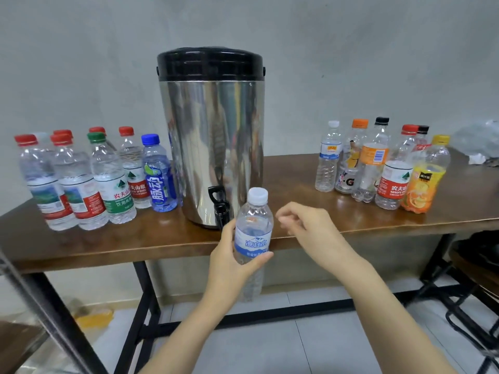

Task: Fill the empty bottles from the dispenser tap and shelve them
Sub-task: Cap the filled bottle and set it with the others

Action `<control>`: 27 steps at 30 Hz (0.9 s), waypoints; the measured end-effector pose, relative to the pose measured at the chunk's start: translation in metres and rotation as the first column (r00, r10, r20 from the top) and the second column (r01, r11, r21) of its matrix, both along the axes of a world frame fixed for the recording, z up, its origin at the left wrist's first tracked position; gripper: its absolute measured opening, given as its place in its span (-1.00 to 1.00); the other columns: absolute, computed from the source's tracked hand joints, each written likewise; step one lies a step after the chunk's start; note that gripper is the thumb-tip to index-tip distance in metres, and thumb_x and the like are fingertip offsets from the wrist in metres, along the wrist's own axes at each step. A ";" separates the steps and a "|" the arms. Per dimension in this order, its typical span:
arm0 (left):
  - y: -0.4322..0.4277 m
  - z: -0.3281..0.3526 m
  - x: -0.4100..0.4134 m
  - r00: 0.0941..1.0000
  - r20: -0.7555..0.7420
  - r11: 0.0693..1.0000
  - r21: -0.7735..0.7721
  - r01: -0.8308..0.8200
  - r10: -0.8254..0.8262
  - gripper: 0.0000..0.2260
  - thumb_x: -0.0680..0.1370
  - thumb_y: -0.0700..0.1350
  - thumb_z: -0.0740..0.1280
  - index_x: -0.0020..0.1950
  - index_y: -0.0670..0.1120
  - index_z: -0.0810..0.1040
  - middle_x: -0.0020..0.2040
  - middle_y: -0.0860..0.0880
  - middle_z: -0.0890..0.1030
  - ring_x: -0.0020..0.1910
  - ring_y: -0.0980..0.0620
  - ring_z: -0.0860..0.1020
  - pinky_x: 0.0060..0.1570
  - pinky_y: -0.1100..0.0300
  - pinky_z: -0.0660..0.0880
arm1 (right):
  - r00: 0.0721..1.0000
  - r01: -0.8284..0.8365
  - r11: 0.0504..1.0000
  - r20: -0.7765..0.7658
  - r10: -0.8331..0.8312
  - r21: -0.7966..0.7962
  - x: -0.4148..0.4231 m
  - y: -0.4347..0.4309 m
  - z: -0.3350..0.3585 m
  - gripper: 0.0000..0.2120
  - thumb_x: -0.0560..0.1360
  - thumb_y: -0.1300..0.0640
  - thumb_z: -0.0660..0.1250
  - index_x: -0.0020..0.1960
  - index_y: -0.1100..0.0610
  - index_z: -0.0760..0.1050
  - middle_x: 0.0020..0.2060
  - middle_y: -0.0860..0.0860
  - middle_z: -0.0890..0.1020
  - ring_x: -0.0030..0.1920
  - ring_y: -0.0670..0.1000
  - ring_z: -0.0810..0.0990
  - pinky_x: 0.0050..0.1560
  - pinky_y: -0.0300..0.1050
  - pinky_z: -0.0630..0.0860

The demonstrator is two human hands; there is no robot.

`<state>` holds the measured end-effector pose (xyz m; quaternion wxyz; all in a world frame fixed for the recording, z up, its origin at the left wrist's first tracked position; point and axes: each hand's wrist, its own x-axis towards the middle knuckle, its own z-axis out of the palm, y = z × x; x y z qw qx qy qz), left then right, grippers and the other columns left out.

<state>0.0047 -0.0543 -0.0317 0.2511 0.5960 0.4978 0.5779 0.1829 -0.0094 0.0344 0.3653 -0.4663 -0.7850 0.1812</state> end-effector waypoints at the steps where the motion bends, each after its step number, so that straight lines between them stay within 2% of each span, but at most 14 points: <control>1: -0.003 -0.004 -0.001 1.000 -0.012 1.000 -0.008 -0.013 0.013 -0.36 0.35 -0.08 0.60 0.32 0.20 0.38 0.19 0.26 0.60 0.18 0.29 0.54 0.14 0.35 0.50 | 0.999 0.015 0.999 -0.029 -0.014 0.044 -0.006 -0.005 0.011 -0.87 0.61 0.03 0.25 -0.05 0.01 0.54 -0.23 -0.12 0.61 -0.18 -0.03 0.57 -0.04 0.07 0.55; 3: -0.007 -0.012 -0.003 0.998 -0.046 0.999 -0.006 -0.047 0.046 -0.35 0.35 -0.07 0.61 0.31 0.22 0.38 0.20 0.25 0.60 0.18 0.29 0.54 0.15 0.33 0.50 | 0.999 0.020 0.996 0.031 -0.022 0.086 -0.021 -0.016 0.031 -0.73 0.61 -0.14 0.15 -0.04 0.00 0.50 -0.27 -0.09 0.59 -0.19 0.01 0.54 -0.11 0.02 0.52; 5: -0.011 -0.019 -0.004 0.995 -0.078 0.998 -0.006 -0.069 0.069 -0.35 0.35 -0.07 0.61 0.30 0.26 0.37 0.19 0.31 0.58 0.19 0.31 0.53 0.13 0.36 0.48 | 0.971 0.052 0.985 0.220 -0.087 0.162 -0.035 -0.025 0.043 -0.50 0.52 -0.36 0.01 -0.02 0.02 0.47 -0.27 -0.06 0.59 -0.20 0.04 0.54 -0.20 -0.05 0.47; 7: -0.016 -0.023 -0.004 0.991 -0.105 0.996 -0.010 -0.083 0.082 -0.34 0.36 -0.05 0.60 0.30 0.32 0.35 0.19 0.35 0.56 0.21 0.33 0.51 0.10 0.45 0.44 | 0.899 0.103 0.957 0.387 -0.207 0.272 -0.047 -0.027 0.048 -0.32 0.39 -0.46 -0.13 -0.08 0.08 0.45 -0.29 -0.01 0.55 -0.24 0.08 0.51 -0.27 -0.07 0.38; 9: -0.018 -0.026 -0.006 0.987 -0.130 0.995 -0.006 -0.101 0.099 -0.32 0.35 -0.02 0.60 0.32 0.34 0.33 0.22 0.33 0.55 0.23 0.32 0.50 0.10 0.47 0.42 | 0.839 0.138 0.943 0.470 -0.274 0.304 -0.054 -0.024 0.048 -0.32 0.38 -0.50 -0.10 -0.17 0.10 0.41 -0.36 -0.02 0.42 -0.26 0.08 0.44 -0.27 -0.09 0.32; 11: -0.019 -0.027 -0.007 0.985 -0.134 0.994 0.002 -0.109 0.109 -0.31 0.35 -0.03 0.60 0.32 0.36 0.32 0.21 0.37 0.54 0.22 0.34 0.49 0.08 0.49 0.41 | 0.822 0.142 0.949 0.501 -0.273 0.283 -0.058 -0.017 0.043 -0.39 0.45 -0.47 0.03 -0.20 0.09 0.38 -0.40 -0.04 0.32 -0.27 0.08 0.40 -0.26 -0.10 0.30; 16: -0.018 -0.029 -0.012 0.991 -0.113 0.997 -0.027 -0.073 0.070 -0.34 0.37 -0.08 0.60 0.30 0.33 0.35 0.17 0.42 0.54 0.19 0.35 0.51 0.07 0.50 0.41 | 0.916 -0.013 0.976 0.393 -0.076 0.219 -0.059 -0.003 0.029 -0.54 0.52 -0.27 0.26 -0.19 0.14 0.40 -0.41 -0.02 0.43 -0.29 0.06 0.44 -0.30 -0.10 0.34; 20: -0.015 -0.034 -0.017 0.996 -0.066 0.996 -0.058 -0.064 0.060 -0.37 0.38 -0.11 0.59 0.30 0.27 0.38 0.17 0.31 0.59 0.18 0.33 0.53 0.06 0.49 0.42 | 0.936 -0.235 0.969 0.284 0.206 0.071 -0.051 0.004 0.023 -0.74 0.55 -0.13 0.30 -0.12 0.07 0.48 -0.23 -0.07 0.52 -0.17 -0.02 0.50 -0.15 -0.15 0.43; 22: -0.016 -0.037 -0.019 0.997 -0.048 0.996 -0.068 -0.060 0.056 -0.37 0.37 -0.12 0.59 0.31 0.25 0.39 0.17 0.30 0.59 0.18 0.33 0.53 0.06 0.49 0.42 | 0.925 -0.283 0.959 0.266 0.272 0.003 -0.047 0.009 0.020 -0.85 0.56 -0.04 0.33 0.04 0.00 0.58 -0.05 -0.09 0.60 0.00 -0.05 0.55 0.01 -0.18 0.48; 24: -0.015 -0.042 -0.021 0.998 -0.033 0.996 -0.073 -0.058 0.056 -0.37 0.37 -0.13 0.59 0.32 0.23 0.40 0.18 0.31 0.59 0.19 0.32 0.53 0.08 0.48 0.42 | 0.926 -0.309 0.948 0.203 0.317 -0.070 -0.045 0.010 0.019 -0.72 0.53 0.00 0.38 0.25 -0.07 0.57 0.11 -0.10 0.62 0.10 -0.12 0.56 0.14 -0.23 0.48; 26: -0.015 -0.044 -0.022 0.998 -0.027 0.995 -0.080 -0.061 0.059 -0.37 0.37 -0.13 0.60 0.33 0.22 0.41 0.20 0.27 0.59 0.21 0.29 0.53 0.09 0.47 0.43 | 0.949 -0.265 0.957 0.146 0.281 -0.119 -0.044 0.011 0.020 -0.56 0.44 -0.19 0.41 0.29 -0.13 0.52 0.09 -0.12 0.61 0.03 -0.17 0.59 0.10 -0.18 0.55; 27: -0.014 -0.045 -0.022 0.997 -0.032 0.995 -0.079 -0.066 0.063 -0.37 0.37 -0.12 0.60 0.32 0.21 0.41 0.20 0.25 0.59 0.20 0.29 0.53 0.09 0.47 0.43 | 0.960 -0.213 0.969 0.159 0.231 -0.124 -0.045 0.010 0.020 -0.50 0.38 -0.30 0.39 0.24 -0.12 0.52 0.03 -0.14 0.60 -0.03 -0.19 0.59 0.03 -0.16 0.57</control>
